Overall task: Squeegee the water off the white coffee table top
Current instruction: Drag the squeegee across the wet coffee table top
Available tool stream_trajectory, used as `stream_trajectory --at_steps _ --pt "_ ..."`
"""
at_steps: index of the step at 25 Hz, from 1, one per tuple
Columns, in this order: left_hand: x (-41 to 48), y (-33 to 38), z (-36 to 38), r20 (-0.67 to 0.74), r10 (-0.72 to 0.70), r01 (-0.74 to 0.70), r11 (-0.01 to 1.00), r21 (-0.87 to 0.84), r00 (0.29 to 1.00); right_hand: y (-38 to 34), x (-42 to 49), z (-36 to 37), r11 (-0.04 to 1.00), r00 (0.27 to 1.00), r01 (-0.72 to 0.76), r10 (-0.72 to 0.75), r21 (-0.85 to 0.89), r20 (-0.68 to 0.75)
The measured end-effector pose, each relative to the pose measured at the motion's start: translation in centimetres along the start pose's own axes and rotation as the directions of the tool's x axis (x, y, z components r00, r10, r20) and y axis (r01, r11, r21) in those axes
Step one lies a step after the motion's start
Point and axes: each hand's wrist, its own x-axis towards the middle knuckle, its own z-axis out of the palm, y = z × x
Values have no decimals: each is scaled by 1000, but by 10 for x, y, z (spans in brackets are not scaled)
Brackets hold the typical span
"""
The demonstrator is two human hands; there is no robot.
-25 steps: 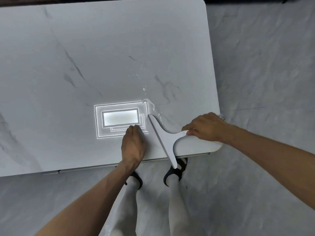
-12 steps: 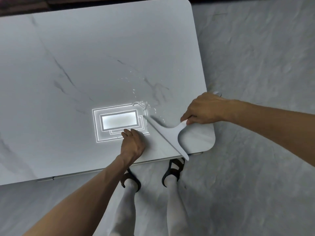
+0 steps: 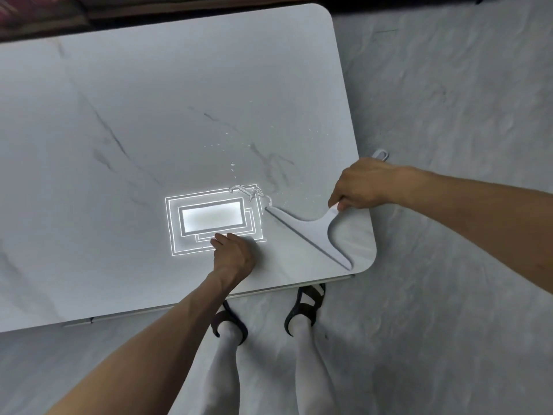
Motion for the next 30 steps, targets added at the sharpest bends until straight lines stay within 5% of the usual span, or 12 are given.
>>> stream_trajectory --at_steps 3,7,10,12,17,21,30 --pt "-3 1 -4 55 14 -15 1000 20 998 17 -5 -16 996 999 -28 25 -80 -47" --pt "-6 -12 -14 -58 -46 26 951 -309 997 4 -8 -34 997 996 42 -47 -72 -73" --pt "-17 -52 -16 -96 -220 87 697 -712 971 -41 9 -45 987 986 158 -158 7 -45" --pt "-29 -86 -16 -97 -320 109 569 -815 942 -82 35 -51 970 973 231 -229 80 -30" --pt "-30 -157 -9 -118 -498 220 568 -793 859 -174 110 -61 918 938 347 -336 192 -85" --pt "-21 -193 -10 -85 -496 232 542 -808 864 -206 153 -70 927 954 299 -283 226 -102" --pt "14 -183 -53 -102 -438 199 589 -783 893 -128 170 -100 963 988 75 -36 259 -152"
